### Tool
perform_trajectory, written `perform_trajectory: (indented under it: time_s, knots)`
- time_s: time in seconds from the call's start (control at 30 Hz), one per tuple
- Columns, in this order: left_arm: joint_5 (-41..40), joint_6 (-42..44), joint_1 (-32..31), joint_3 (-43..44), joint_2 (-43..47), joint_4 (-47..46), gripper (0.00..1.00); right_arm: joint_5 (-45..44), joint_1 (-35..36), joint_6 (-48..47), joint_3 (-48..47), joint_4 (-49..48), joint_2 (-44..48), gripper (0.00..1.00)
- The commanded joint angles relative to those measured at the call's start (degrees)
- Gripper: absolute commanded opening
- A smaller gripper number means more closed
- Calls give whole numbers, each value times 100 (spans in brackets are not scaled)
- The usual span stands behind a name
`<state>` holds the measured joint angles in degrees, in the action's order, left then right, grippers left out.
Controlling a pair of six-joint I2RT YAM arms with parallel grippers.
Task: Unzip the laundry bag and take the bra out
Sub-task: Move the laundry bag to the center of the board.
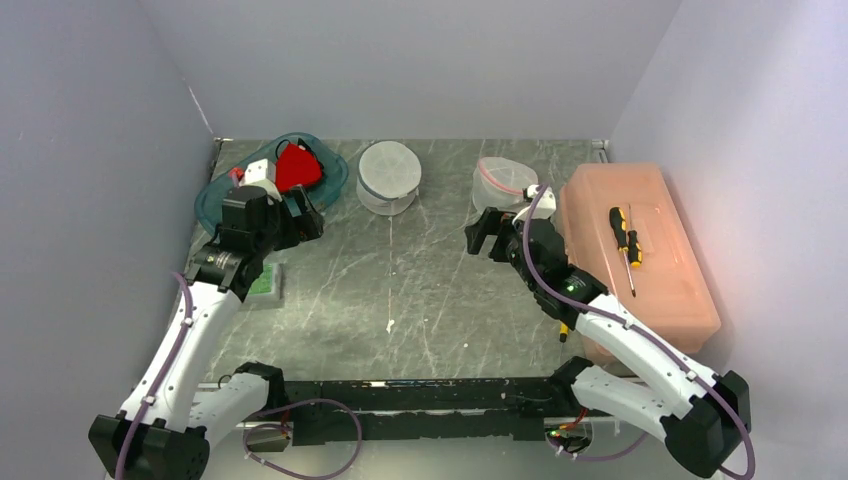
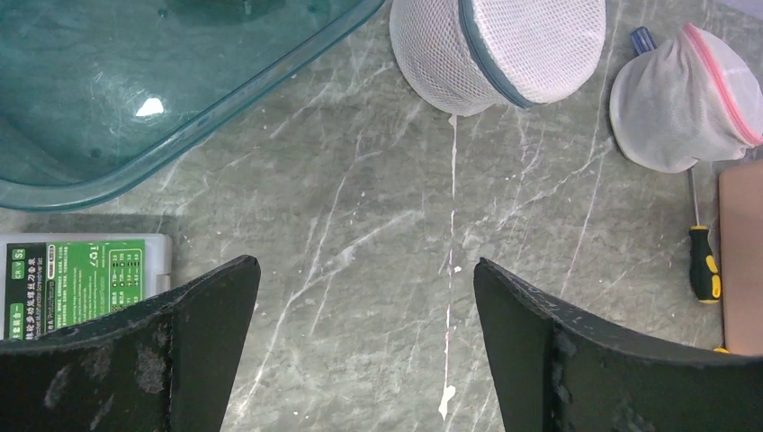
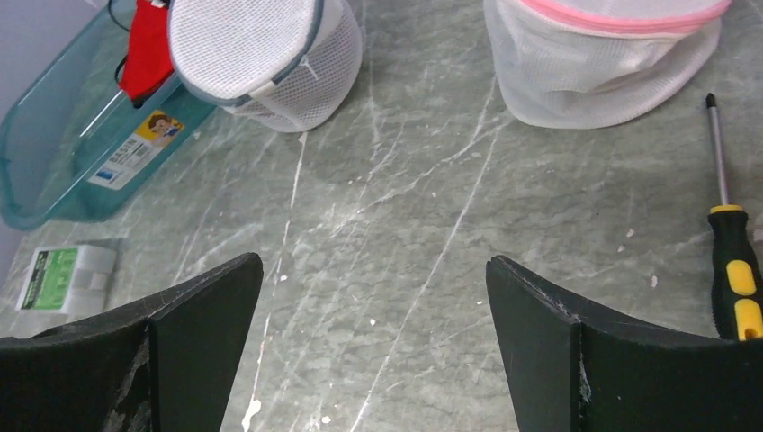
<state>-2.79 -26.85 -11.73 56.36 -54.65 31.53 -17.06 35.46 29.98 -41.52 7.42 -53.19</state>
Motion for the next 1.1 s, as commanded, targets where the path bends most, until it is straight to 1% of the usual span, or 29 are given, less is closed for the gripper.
perform_trajectory:
  time_s: [0.0, 0.03, 0.13, 0.2, 0.23, 0.33, 0.43, 0.47, 0.57, 0.83, 0.93, 1.07]
  knots:
    - [108, -130, -14, 62, 57, -203, 95, -503, 27, 103, -45, -260, 17, 100]
    - [134, -138, -14, 53, 86, -216, 95, -493, 26, 54, -22, -369, 50, 100]
    - [359, -77, -14, -77, 223, -405, 95, -339, -4, -76, 131, -1196, 5, 100]
    - [561, -41, -14, -189, 310, -549, 95, -118, -106, 26, -81, -1439, -322, 99]
    - [613, -40, -14, -221, 345, -593, 95, 129, -217, 116, -261, -1518, -561, 99]
    - [697, -37, -14, -251, 406, -655, 95, 1516, -829, 738, -755, -2051, -1616, 93]
    - [645, -72, -14, -287, 474, -674, 95, 2700, -1276, 1489, -1055, -2977, -2726, 89]
    - [635, -78, -15, -296, 502, -681, 95, 3028, -1334, 1632, -1247, -3216, -3115, 89]
    - [634, -74, -26, -314, 553, -679, 95, 3641, -1388, 1689, -2038, -3337, -4149, 88]
    - [597, -48, -40, -294, 570, -642, 95, 4081, -1389, 1775, -3223, -3263, -5677, 86]
    - [575, -40, -40, -284, 535, -603, 95, 4184, -1390, 1848, -3549, -3305, -6097, 82]
    - [575, -37, -40, -278, 525, -600, 95, 4324, -1393, 2005, -3924, -3377, -6545, 75]
